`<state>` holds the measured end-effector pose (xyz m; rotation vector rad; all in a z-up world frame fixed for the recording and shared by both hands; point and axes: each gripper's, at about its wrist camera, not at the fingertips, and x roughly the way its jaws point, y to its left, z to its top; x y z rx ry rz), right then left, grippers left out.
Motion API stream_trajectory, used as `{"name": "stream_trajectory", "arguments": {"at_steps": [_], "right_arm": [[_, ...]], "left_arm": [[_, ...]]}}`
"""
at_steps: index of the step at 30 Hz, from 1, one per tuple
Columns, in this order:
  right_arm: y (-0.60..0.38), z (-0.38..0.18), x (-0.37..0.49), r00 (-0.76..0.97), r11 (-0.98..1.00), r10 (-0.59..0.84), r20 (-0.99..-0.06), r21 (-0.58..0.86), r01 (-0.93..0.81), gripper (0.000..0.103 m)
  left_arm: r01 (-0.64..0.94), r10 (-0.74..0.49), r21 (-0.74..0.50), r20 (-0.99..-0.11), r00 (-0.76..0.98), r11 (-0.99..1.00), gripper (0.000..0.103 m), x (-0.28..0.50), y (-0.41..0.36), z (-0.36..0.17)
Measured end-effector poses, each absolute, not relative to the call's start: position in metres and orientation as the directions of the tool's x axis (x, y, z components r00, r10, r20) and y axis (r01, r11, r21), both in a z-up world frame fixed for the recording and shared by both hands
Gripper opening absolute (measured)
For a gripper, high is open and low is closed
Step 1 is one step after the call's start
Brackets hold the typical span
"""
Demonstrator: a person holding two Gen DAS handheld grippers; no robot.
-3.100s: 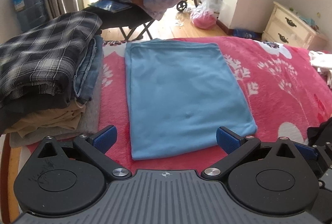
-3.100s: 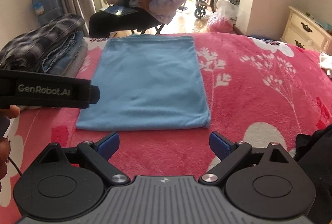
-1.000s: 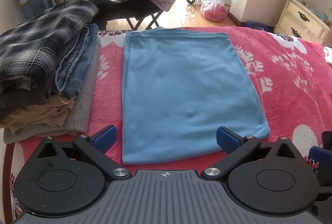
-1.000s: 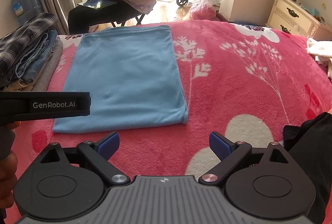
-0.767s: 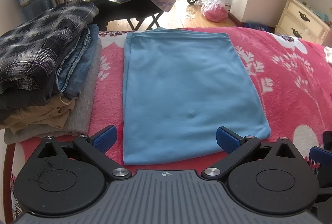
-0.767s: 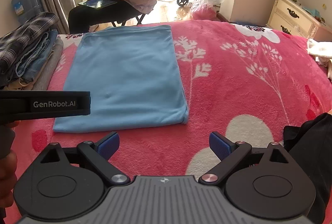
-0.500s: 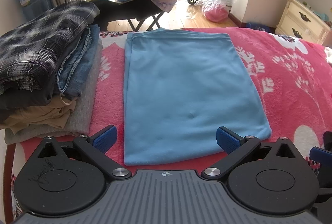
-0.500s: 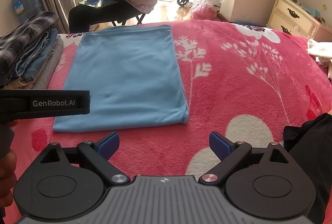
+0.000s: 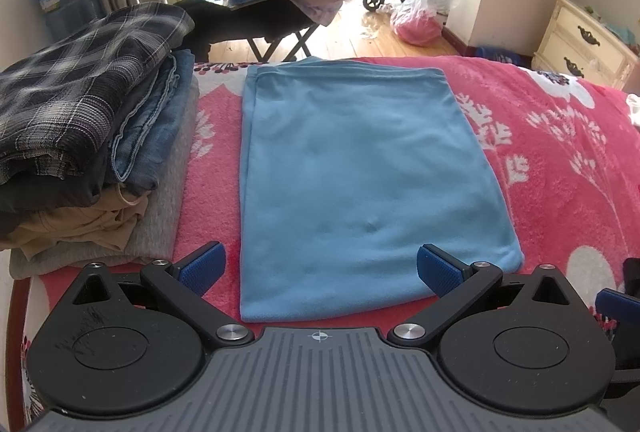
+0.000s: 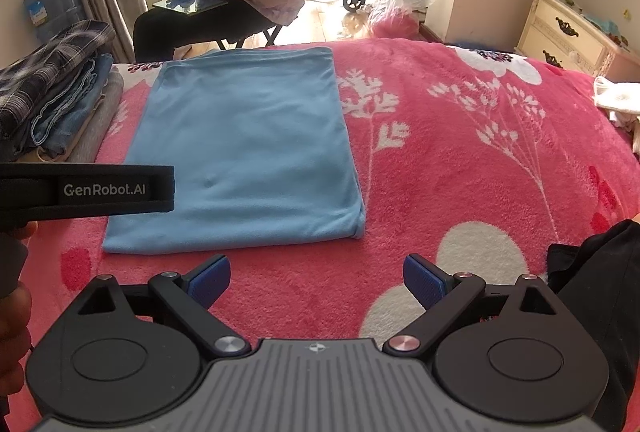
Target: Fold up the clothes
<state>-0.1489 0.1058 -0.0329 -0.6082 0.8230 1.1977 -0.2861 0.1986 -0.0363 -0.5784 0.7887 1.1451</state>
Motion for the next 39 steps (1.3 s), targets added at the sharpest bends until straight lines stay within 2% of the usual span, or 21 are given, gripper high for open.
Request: {"name": "stream_trajectory", "arguments": {"at_steps": [39], "right_arm": [[0.1054,-0.0314,-0.1507,0.152,0.27,0.557,-0.817,0.006,-0.963,0.096]], "left_arm": [[-0.949,0.577,-0.011,-0.792,0.201,0.315,0.103,-0.285,0.1992,-0.0345]]}}
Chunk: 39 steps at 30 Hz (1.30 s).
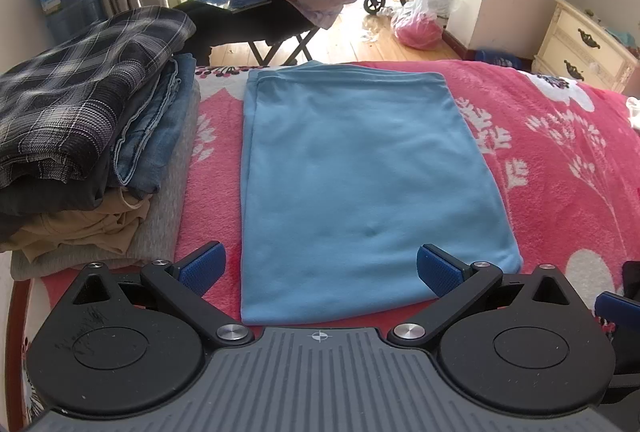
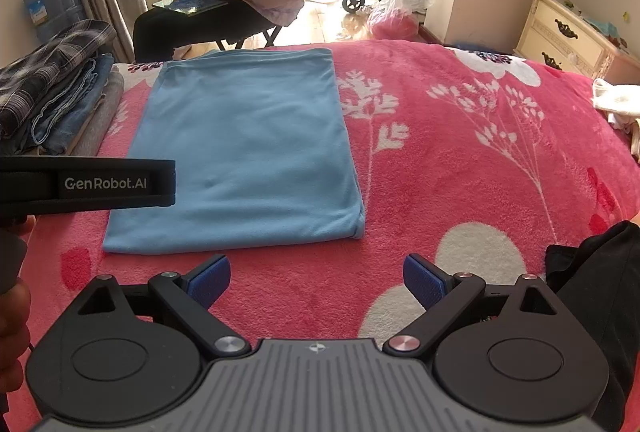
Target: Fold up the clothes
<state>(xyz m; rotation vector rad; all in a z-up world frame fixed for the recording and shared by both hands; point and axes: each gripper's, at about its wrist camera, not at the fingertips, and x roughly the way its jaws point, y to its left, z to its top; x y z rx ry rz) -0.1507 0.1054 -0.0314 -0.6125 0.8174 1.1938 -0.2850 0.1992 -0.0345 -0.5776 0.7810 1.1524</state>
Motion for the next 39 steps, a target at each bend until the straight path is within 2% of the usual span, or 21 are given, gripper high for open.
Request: {"name": "stream_trajectory", "arguments": {"at_steps": [39], "right_arm": [[0.1086,-0.0342,-0.1534,0.145,0.269,0.543,-0.827,0.007,-0.963,0.096]], "left_arm": [[-0.954,0.569,0.007,-0.803,0.174,0.301,0.103,-0.2872,0.2025,-0.0381]]}}
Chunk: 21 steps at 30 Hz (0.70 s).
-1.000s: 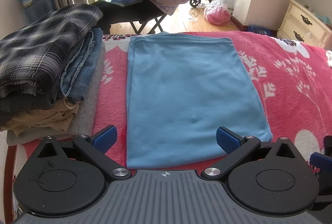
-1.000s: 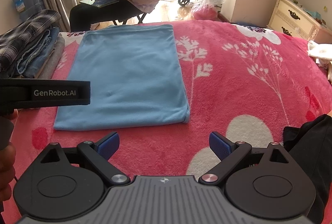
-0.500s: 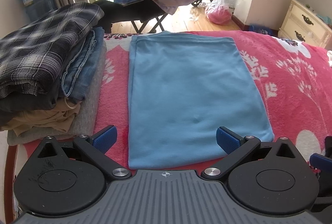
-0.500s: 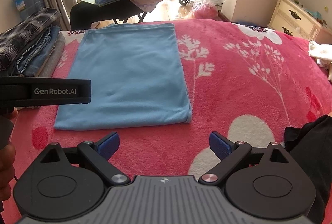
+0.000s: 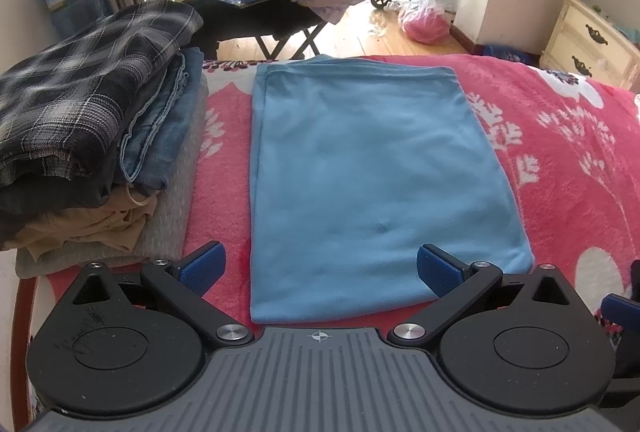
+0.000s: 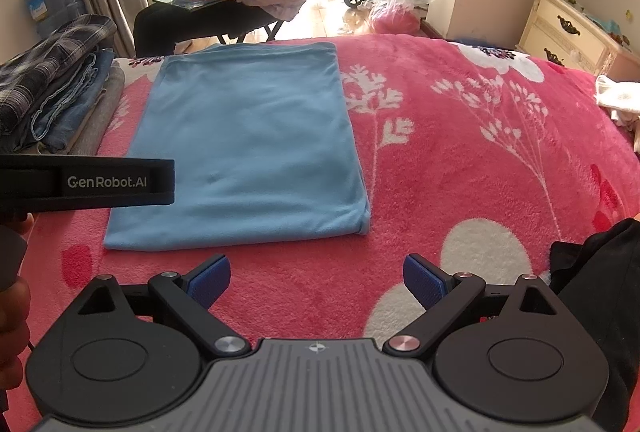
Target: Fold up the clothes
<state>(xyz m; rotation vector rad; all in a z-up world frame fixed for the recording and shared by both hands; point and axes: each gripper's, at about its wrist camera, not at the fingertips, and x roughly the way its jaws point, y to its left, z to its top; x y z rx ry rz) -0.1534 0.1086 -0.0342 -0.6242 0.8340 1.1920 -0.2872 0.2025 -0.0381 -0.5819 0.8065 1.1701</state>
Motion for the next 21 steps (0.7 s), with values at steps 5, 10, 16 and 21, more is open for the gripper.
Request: {"name": "stream_trajectory", "arguments": {"at_steps": [5,10,16,21], "right_arm": [[0.1092,-0.0356,-0.153,0.145,0.27,0.539,-0.83,0.007,-0.963,0.096],[0.1099,-0.0365,-0.1527,0.146,0.271,0.536,-0.831,0.006,-0.963,0.096],[0.1108,-0.0378,-0.1532,0.147,0.271,0.531,-0.834,0.004,-0.963,0.096],[0.1112,-0.0381,-0.1538,0.148,0.27,0.53,-0.835,0.001,-0.963,0.096]], "left_arm": [[-0.954,0.565,0.009,-0.807,0.17,0.3,0.103,-0.2876,0.2028,-0.0401],[-0.954,0.56,0.01,-0.812,0.167,0.3,0.103,-0.2874,0.2024,-0.0423],[-0.954,0.556,0.012,-0.815,0.164,0.298,0.103,-0.2871,0.2031,-0.044],[-0.955,0.552,0.011,-0.818,0.161,0.296,0.103,-0.2878,0.203,-0.0462]]}}
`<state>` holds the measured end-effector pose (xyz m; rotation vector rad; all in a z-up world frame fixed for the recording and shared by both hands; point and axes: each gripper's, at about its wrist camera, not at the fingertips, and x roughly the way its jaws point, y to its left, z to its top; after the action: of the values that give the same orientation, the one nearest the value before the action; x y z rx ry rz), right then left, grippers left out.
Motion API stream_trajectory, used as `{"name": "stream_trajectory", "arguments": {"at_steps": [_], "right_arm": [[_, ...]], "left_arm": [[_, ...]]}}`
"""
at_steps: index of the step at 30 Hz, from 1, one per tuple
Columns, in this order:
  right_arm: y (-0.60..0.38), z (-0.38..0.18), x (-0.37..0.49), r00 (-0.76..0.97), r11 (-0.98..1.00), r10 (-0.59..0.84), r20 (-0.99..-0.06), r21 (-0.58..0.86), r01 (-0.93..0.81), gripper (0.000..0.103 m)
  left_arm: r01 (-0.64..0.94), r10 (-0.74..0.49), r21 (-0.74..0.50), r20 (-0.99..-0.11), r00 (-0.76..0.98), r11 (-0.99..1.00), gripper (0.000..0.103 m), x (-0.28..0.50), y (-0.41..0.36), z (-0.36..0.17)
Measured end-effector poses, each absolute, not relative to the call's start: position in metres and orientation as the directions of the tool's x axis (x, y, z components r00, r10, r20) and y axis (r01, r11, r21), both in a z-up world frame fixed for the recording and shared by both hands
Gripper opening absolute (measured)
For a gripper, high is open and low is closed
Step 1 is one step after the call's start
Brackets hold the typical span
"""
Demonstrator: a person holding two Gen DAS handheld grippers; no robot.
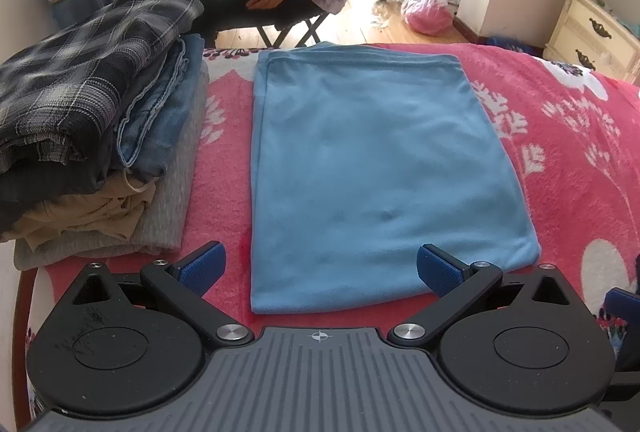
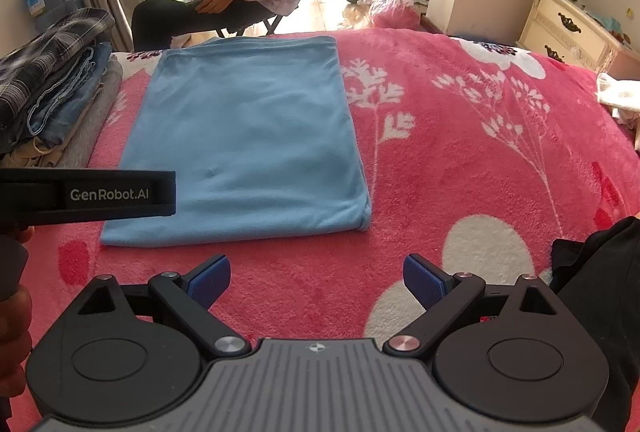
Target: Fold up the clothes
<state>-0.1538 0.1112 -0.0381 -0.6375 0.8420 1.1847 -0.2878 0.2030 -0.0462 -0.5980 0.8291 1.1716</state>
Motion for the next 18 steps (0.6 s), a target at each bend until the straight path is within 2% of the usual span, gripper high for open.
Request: {"name": "stream_trajectory", "arguments": {"at_steps": [18], "right_arm": [[0.1137,-0.0412,-0.1548,0.15,0.267,0.52,-0.841,-0.007,-0.964,0.096]], "left_arm": [[-0.957,0.541,0.008,-0.826,0.156,0.29,0.103,-0.2898,0.2047,-0.0509]]}}
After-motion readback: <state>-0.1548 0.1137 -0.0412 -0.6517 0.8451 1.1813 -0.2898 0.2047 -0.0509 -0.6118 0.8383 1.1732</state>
